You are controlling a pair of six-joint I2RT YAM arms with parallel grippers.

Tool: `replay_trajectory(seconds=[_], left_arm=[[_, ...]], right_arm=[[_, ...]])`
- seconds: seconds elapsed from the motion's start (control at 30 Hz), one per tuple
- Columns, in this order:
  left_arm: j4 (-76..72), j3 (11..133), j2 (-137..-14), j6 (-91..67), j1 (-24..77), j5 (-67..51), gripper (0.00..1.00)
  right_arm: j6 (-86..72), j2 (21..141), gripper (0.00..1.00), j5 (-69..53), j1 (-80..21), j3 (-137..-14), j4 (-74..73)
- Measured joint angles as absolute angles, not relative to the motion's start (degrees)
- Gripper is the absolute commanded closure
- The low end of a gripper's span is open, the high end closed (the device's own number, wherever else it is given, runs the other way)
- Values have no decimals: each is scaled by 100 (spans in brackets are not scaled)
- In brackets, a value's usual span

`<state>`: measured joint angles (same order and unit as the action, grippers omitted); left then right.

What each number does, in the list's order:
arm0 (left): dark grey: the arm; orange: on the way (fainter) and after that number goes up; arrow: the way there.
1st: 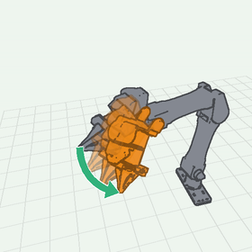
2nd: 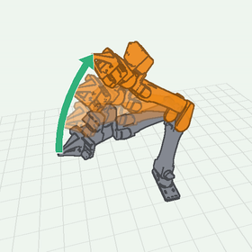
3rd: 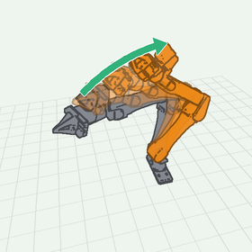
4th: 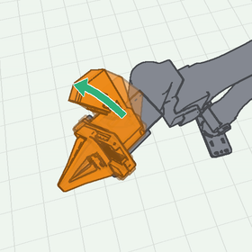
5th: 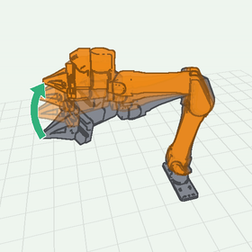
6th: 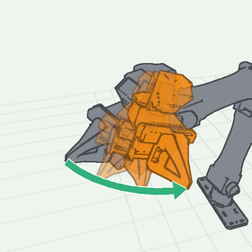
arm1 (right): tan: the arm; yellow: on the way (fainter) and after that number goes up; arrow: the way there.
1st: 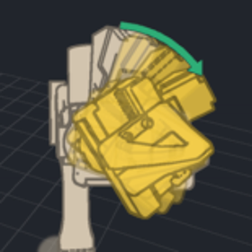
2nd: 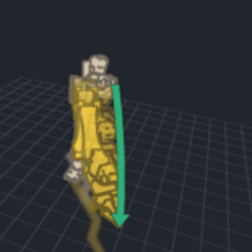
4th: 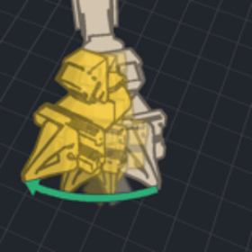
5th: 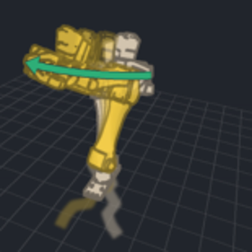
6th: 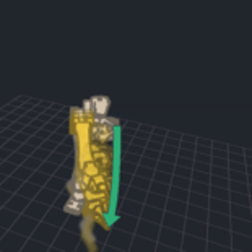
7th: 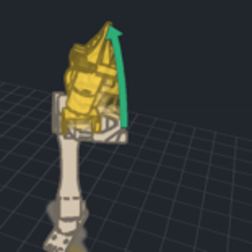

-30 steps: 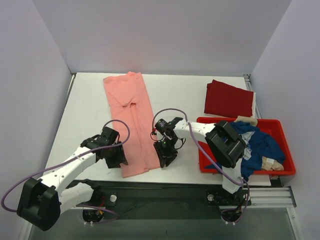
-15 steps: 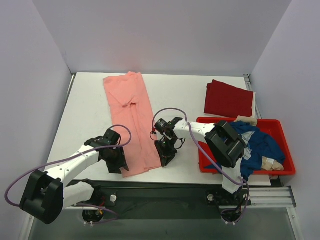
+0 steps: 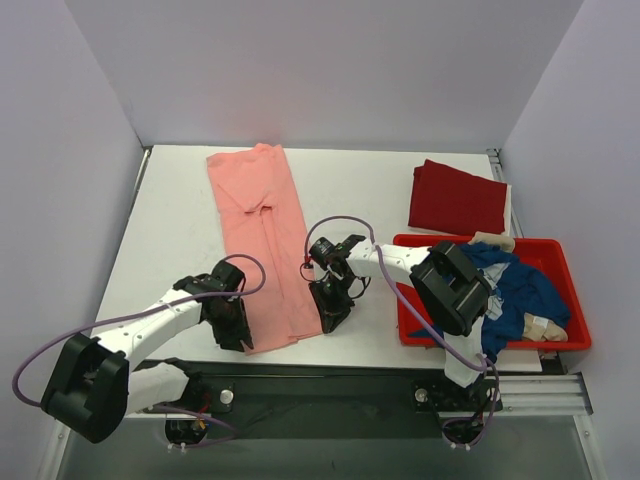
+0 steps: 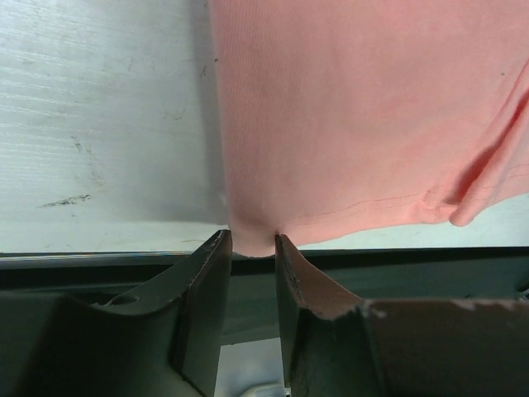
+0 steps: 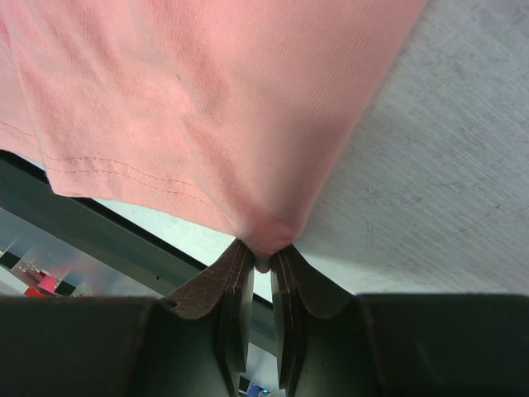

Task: Fold and stack the t-shirts
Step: Grab the bottom of the folded rectangular tshirt with both arms

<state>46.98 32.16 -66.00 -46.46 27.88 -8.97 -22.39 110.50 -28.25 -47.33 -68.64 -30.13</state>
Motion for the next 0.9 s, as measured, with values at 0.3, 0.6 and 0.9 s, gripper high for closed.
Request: replay_trajectory(seconds=[0.3, 0.6, 0.9], left_arm=[[4716, 3216, -6751, -4742, 2891, -744, 64], [4692, 3216, -6982, -4873, 2969, -650, 69], [4563, 3210, -7037, -4904, 2971, -794, 100]], right_arm=[[-2248, 11050, 84, -2825, -4733, -6864, -3011], [-2248, 11050, 84, -2827, -4733, -6864, -2989], [-2248, 11050, 95, -2827, -4733, -6862, -2971]])
